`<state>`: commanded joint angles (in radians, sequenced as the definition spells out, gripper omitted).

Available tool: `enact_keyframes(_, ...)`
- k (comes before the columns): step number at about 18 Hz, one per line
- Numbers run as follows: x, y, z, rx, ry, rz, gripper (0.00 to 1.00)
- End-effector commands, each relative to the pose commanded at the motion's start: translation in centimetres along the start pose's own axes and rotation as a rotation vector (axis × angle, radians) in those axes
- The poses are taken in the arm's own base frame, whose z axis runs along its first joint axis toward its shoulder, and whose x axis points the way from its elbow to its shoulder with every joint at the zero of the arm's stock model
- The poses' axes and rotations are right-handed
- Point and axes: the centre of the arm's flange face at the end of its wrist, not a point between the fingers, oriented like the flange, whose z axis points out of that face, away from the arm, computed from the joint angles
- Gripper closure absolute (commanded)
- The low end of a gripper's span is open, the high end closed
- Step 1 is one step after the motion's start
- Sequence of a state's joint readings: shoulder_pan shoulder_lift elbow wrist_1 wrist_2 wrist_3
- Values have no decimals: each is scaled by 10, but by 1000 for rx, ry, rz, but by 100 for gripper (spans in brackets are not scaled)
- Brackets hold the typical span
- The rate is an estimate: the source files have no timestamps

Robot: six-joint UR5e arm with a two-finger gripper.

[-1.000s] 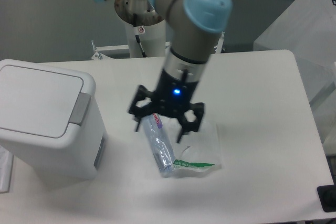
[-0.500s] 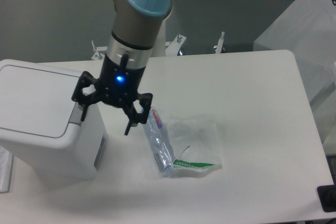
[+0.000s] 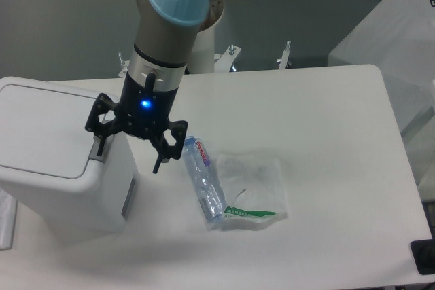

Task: Open the trash can
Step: 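Lower the gripper fingers onto the grey lid edge of the bin, then push the grey lid open with the gripper fingers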

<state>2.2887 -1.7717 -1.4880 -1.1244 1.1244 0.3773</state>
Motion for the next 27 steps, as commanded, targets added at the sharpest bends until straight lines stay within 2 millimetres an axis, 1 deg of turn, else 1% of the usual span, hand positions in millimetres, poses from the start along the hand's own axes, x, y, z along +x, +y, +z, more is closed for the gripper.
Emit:
enact_keyframes(3,0,2,2,-6,-3,1,0)
enact_keyframes(5,-1,3,1,-10,-11,-1,0)
enact_keyframes(6,2,3,-2,-8,-11,3,0)
enact_keyframes(12,6,13,-6,-10,-13,10,0)
enact_keyframes(24,6,14,0,-15,-11,8,0)
enact_keyframes(27,5,14,-2,-16,-16,5,0)
